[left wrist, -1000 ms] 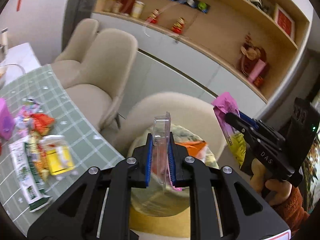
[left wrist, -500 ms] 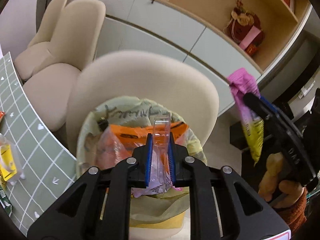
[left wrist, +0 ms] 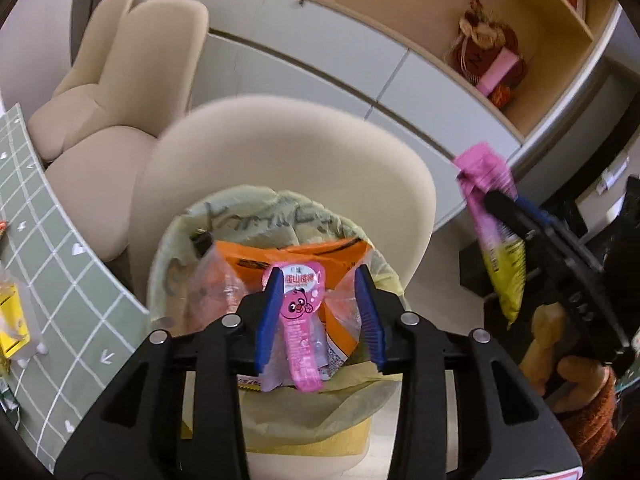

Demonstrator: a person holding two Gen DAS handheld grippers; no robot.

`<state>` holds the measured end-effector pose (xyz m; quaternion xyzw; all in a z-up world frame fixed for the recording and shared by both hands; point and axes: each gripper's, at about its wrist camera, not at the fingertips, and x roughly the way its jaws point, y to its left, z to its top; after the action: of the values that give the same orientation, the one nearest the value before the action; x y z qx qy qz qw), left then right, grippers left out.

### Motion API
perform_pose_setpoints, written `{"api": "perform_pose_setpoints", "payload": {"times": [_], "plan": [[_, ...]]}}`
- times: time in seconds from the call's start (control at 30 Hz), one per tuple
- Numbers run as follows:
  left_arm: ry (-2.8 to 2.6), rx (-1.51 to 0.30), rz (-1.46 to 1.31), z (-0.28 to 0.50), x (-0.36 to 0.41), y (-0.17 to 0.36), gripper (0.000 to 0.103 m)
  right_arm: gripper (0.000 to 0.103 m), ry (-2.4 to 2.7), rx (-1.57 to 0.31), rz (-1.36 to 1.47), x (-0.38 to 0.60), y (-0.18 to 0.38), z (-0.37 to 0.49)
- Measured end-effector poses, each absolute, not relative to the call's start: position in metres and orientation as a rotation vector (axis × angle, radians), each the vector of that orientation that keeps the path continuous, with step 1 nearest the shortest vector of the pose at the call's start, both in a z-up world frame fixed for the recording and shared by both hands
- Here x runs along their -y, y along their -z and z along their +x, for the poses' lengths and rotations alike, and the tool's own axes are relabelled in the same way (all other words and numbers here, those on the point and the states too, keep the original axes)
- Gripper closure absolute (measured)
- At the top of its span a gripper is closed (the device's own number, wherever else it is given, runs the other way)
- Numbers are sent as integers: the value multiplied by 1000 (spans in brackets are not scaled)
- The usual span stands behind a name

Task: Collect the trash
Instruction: 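Drop the clear strip into the trash bag with the left gripper while the right carries the wrapper, then open the right gripper over the trash bag to drop the pink wrapper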

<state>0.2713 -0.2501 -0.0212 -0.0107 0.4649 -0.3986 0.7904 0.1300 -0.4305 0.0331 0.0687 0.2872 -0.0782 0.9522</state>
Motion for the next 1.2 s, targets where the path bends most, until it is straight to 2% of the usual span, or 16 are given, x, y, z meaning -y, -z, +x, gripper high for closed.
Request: {"api": "perform_pose_setpoints", "payload": {"times": [0.23, 0.37, 0.63, 0.9, 1.0, 1.07, 1.13, 1.2], "plan": [[724, -911, -69, 276, 187, -4, 64, 77, 79, -611, 170, 415, -29, 155], [624, -892, -114, 278, 140, -6, 63, 77, -2, -687, 224, 396, -5, 181], [450, -888, -192, 272, 61, 7, 63, 77, -98, -869, 234, 355, 47, 236], [302, -912, -253, 260, 1, 32, 63, 77, -35, -1009, 225, 359, 78, 245], [282, -912, -276, 256, -11, 33, 62, 72, -37, -997, 242, 360, 73, 238], [279, -902, -275, 253, -14, 32, 56, 56, -36, -987, 241, 361, 67, 231], [272, -891, -272, 251, -19, 31, 55, 48, -33, -960, 226, 360, 59, 221], [261, -890, -278, 250, -24, 31, 55, 45, -28, -935, 202, 359, 49, 214]]}}
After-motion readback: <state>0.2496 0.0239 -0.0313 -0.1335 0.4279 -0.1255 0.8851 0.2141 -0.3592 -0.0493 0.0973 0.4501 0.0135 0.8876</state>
